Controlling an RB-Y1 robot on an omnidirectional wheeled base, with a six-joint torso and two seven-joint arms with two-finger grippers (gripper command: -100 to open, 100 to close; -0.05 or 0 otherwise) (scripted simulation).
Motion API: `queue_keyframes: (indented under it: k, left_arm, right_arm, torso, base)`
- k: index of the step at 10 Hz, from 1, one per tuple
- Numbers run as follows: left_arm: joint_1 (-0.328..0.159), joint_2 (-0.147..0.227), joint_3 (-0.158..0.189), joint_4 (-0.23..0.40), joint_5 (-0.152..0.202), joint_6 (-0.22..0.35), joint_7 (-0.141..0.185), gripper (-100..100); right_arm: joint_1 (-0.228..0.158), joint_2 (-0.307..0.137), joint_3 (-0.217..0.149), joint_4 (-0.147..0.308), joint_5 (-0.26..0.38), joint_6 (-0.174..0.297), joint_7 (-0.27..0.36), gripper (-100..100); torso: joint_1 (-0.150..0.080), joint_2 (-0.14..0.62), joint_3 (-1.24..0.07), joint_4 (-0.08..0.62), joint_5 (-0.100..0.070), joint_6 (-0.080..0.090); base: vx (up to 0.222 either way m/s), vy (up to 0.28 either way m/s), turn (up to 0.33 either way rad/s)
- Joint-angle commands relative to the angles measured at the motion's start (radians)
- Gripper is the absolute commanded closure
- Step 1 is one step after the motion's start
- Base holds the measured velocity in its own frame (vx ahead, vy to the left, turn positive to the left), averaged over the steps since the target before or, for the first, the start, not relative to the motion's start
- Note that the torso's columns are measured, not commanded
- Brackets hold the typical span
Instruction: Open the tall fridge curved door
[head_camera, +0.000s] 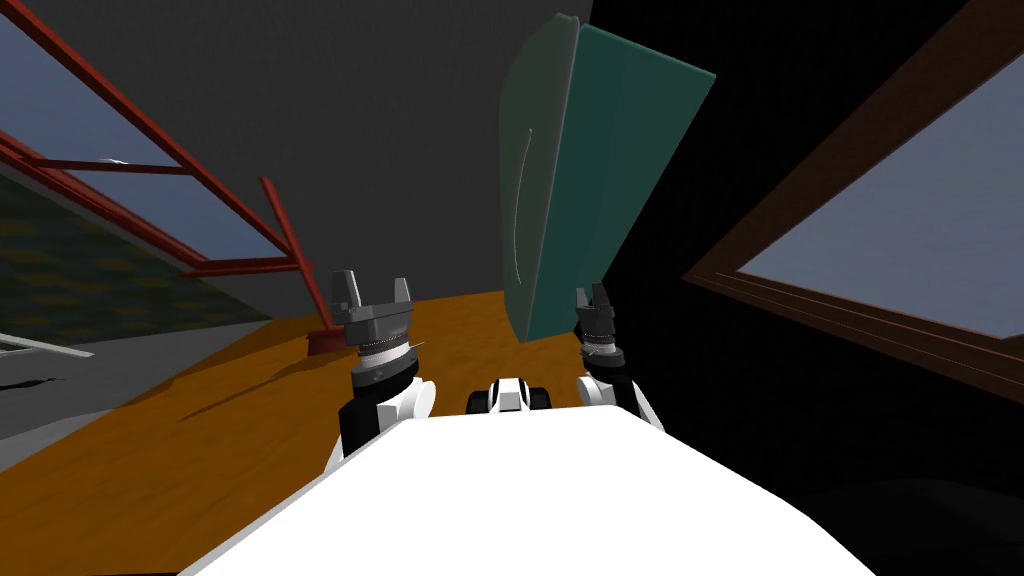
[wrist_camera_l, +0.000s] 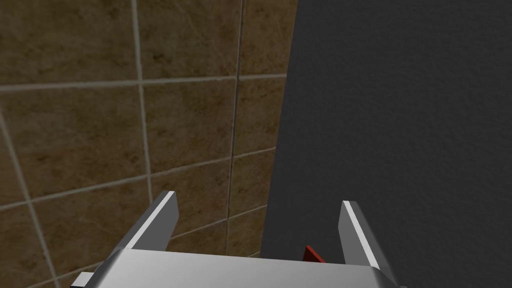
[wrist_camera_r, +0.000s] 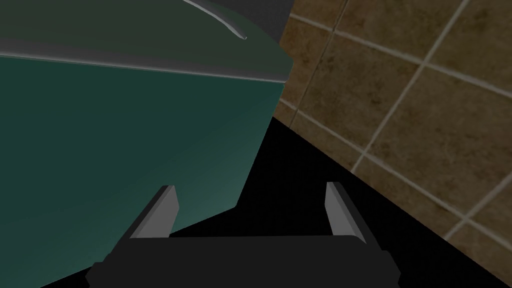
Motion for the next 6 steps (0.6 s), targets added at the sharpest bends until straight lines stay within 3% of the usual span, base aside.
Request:
queue_keyframes:
  k: [1,6]
  left_arm:
    - [0.0,0.0,0.0,0.0,0.0,0.0,0.0,0]
    - [0.0,0.0,0.0,0.0,0.0,0.0,0.0,0]
  right_arm:
    - [-0.015,-0.013,0.018,0.015,0.016,0.0,0.071,-100]
    - [-0.036,-0.024,0.046,0.034,0.042,0.0,0.186,-100]
  torso:
    - [0.001,0.0,0.0,0.0,0.0,0.0]
    - [0.002,-0.002,-0.001,-0.001,0.001,0.0]
  base:
    - [0.062,0.028,-0.098]
    - [0.074,0.024,-0.083]
